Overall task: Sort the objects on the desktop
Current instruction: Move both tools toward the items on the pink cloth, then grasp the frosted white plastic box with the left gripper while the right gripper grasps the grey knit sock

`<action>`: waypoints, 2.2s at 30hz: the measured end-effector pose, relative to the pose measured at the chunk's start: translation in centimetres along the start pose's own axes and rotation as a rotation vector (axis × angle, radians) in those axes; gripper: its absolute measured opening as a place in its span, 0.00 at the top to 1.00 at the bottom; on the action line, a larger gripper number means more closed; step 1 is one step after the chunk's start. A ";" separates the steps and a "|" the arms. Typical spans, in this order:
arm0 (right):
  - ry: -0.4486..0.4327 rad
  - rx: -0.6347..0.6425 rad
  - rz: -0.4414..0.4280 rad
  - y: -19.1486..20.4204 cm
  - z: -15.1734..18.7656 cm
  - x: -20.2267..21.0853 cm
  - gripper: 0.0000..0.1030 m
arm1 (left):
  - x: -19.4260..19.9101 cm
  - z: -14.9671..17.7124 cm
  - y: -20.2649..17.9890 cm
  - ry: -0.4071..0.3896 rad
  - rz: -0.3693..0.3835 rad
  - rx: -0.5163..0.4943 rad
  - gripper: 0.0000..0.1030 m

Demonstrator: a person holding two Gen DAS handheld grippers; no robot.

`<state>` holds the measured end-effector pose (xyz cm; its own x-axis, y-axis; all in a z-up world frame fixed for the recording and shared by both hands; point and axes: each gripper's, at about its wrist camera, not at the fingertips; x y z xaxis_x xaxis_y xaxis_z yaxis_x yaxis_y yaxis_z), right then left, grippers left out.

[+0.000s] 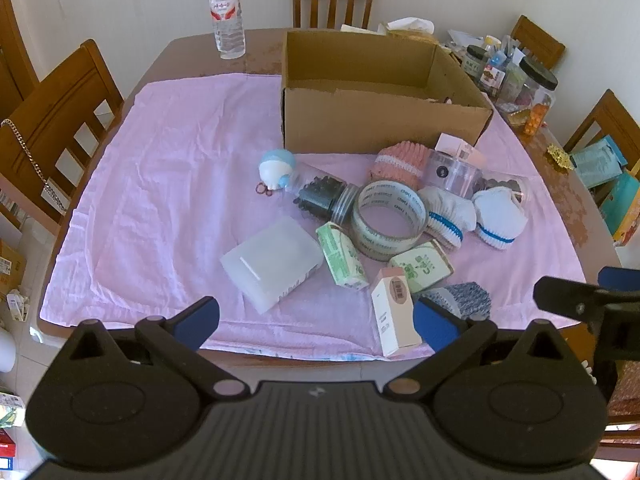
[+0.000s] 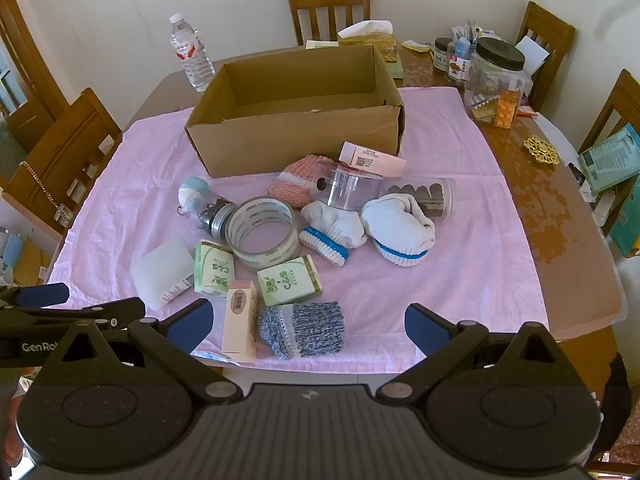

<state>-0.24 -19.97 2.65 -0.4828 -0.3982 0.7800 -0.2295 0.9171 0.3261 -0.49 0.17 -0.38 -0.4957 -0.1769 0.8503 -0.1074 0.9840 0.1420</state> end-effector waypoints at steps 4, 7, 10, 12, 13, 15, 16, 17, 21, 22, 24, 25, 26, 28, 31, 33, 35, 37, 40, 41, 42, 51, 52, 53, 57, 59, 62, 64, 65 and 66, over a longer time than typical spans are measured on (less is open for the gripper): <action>-0.011 0.004 -0.003 0.2 0.2 0.2 0.00 | -0.2 0.3 0.3 0.002 0.002 0.002 0.01; -0.015 0.004 -0.004 0.3 0.5 0.2 0.00 | -0.3 0.5 0.4 -0.004 0.002 0.003 0.01; -0.017 0.005 -0.004 0.3 0.6 0.2 0.00 | -0.3 0.5 0.7 -0.007 0.009 0.006 0.01; -0.017 0.005 -0.007 0.5 0.8 0.2 0.00 | -0.4 0.5 0.8 -0.012 0.014 0.005 0.01; -0.017 0.005 -0.006 0.6 0.8 0.2 0.00 | -0.4 0.5 0.9 -0.014 0.015 0.003 0.01; -0.020 0.007 -0.007 0.8 0.9 0.2 0.00 | -0.5 0.6 1.0 -0.015 0.019 0.001 0.01; -0.022 0.007 -0.006 0.9 1.0 0.2 0.00 | -0.6 0.6 1.1 -0.014 0.021 -0.002 0.01; -0.024 0.006 -0.005 1.0 1.1 0.2 0.00 | -0.7 0.6 1.1 -0.015 0.022 -0.006 0.01; -0.033 0.004 0.001 1.3 1.3 0.2 0.00 | -0.9 0.7 1.5 -0.017 0.032 -0.017 0.01; -0.036 0.003 0.001 1.4 1.4 0.3 0.00 | -1.0 0.8 1.6 -0.020 0.036 -0.018 0.01; -0.051 0.001 -0.002 1.6 1.5 0.4 0.00 | -1.0 0.7 1.7 -0.025 0.041 -0.026 0.01; -0.058 0.000 -0.006 1.8 1.6 0.5 0.00 | -1.0 0.7 1.8 -0.028 0.045 -0.030 0.01; -0.065 -0.001 -0.006 1.9 1.6 0.5 0.00 | -1.0 0.7 1.9 -0.032 0.052 -0.033 0.01; -0.076 -0.001 -0.001 2.3 1.6 0.4 0.00 | -1.2 0.6 2.2 -0.033 0.062 -0.041 0.01; -0.078 -0.002 0.014 2.8 1.8 0.1 0.00 | -1.6 0.6 2.6 -0.037 0.070 -0.050 0.01; -0.078 -0.001 0.023 3.1 1.9 -0.2 0.00 | -2.0 0.6 2.8 -0.034 0.074 -0.057 0.01; -0.078 -0.006 0.035 3.3 2.2 -0.4 0.00 | -2.1 0.7 3.0 -0.037 0.076 -0.064 0.01; -0.081 -0.019 0.039 3.4 2.5 -0.6 0.00 | -2.3 0.8 3.2 -0.042 0.079 -0.071 0.01; -0.088 -0.028 0.042 3.7 2.8 -0.8 0.00 | -2.5 0.9 3.5 -0.054 0.073 -0.080 0.01; -0.091 -0.027 0.042 3.9 3.0 -0.8 0.00 | -2.7 0.9 3.5 -0.055 0.069 -0.085 0.01; -0.091 -0.024 0.042 3.9 3.1 -0.9 0.00 | -2.8 0.9 3.6 -0.052 0.068 -0.089 0.01; -0.086 -0.024 0.028 3.3 3.6 -2.7 0.00 | -4.7 1.3 4.0 -0.088 0.065 -0.084 0.01; -0.078 -0.017 0.027 3.0 3.7 -3.2 0.00 | -4.9 1.4 4.1 -0.098 0.061 -0.081 0.01; -0.069 -0.010 0.032 2.8 3.8 -3.6 0.00 | -5.1 1.6 4.1 -0.113 0.062 -0.081 0.01; -0.033 0.019 0.045 1.6 4.3 -5.6 0.00 | -6.3 1.7 3.9 -0.108 0.039 -0.095 0.01; -0.007 0.022 0.045 0.8 4.5 -6.7 0.00 | -7.0 1.7 3.6 -0.102 0.032 -0.105 0.01; 0.029 0.019 0.036 -0.2 4.7 -8.4 0.00 | -8.3 1.8 3.1 -0.080 0.032 -0.110 0.01; 0.053 0.020 0.024 -0.7 4.9 -9.6 0.00 | -9.1 1.9 2.8 -0.070 0.030 -0.113 0.01; 0.064 0.024 0.023 -0.9 5.0 -10.2 0.00 | -9.5 2.0 2.6 -0.064 0.026 -0.115 0.01; 0.075 0.028 0.027 -1.1 5.0 -10.7 0.00 | -9.9 2.0 2.4 -0.058 0.023 -0.119 0.01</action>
<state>0.98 -16.80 -8.74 -0.4247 -0.3695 0.8265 -0.2412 0.9261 0.2901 2.39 4.22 -9.47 -0.5464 -0.1515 0.8237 0.0063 0.9827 0.1850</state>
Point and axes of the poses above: each gripper's, at about its wrist camera, not at the fingertips, and x roughly against the way its jaws point, y to its left, z to its underside, and after that the axes turned 13 degrees about -z, right-handed
